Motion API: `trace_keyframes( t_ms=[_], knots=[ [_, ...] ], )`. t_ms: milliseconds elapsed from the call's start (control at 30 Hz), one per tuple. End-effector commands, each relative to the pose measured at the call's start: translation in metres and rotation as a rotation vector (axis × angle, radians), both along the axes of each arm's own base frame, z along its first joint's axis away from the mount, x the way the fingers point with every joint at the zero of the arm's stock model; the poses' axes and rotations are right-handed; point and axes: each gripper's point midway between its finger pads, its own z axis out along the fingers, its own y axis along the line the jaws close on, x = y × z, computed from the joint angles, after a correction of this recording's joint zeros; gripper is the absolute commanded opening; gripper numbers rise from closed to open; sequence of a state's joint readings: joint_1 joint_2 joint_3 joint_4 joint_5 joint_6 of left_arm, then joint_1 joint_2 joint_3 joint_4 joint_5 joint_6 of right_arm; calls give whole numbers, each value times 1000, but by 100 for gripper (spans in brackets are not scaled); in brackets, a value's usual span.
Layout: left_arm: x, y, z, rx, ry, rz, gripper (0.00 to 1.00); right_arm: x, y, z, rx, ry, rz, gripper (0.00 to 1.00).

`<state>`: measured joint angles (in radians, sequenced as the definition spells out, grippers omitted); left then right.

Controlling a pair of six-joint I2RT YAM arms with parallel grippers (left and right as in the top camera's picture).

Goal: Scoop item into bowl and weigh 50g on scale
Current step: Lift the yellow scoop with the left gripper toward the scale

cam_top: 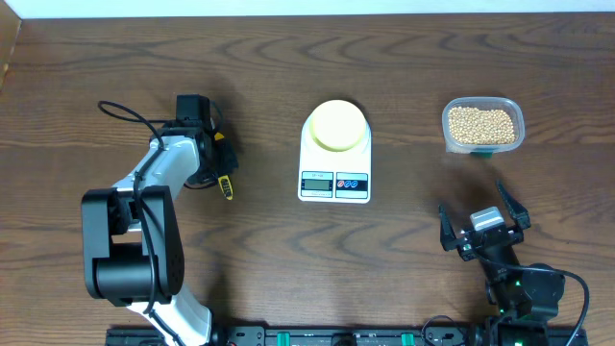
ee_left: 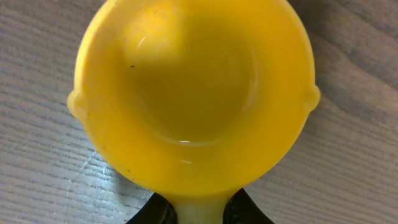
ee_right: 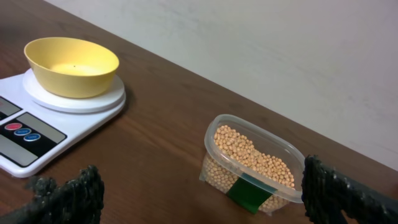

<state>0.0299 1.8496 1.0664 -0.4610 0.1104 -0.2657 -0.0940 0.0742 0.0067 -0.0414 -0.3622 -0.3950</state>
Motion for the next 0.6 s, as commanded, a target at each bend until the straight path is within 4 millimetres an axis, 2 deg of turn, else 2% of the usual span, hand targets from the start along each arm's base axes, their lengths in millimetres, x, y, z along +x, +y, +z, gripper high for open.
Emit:
trace_keyframes(
  t_ms=[0, 167, 300, 400, 533, 567],
  knots=[
    [-9, -3, -17, -11, 50, -3, 20, 0, -2, -1, -3, 3, -7, 99],
    [-1, -3, -7, -12, 22, 1, 20, 0, -2, -1, -3, 3, -8, 99],
    [9, -3, 15, -16, -38, 22, 20, 0, -2, -1, -3, 3, -7, 99],
    [20, -2, 42, -28, -114, 65, 19, 0, -2, -1, -3, 3, -7, 99],
    [34, -3, 93, -57, -241, 125, 19, 0, -2, -1, -3, 3, -7, 99],
    [36, -3, 107, -67, -268, 146, 14, 0, -2, -1, -3, 3, -8, 99]
  ],
)
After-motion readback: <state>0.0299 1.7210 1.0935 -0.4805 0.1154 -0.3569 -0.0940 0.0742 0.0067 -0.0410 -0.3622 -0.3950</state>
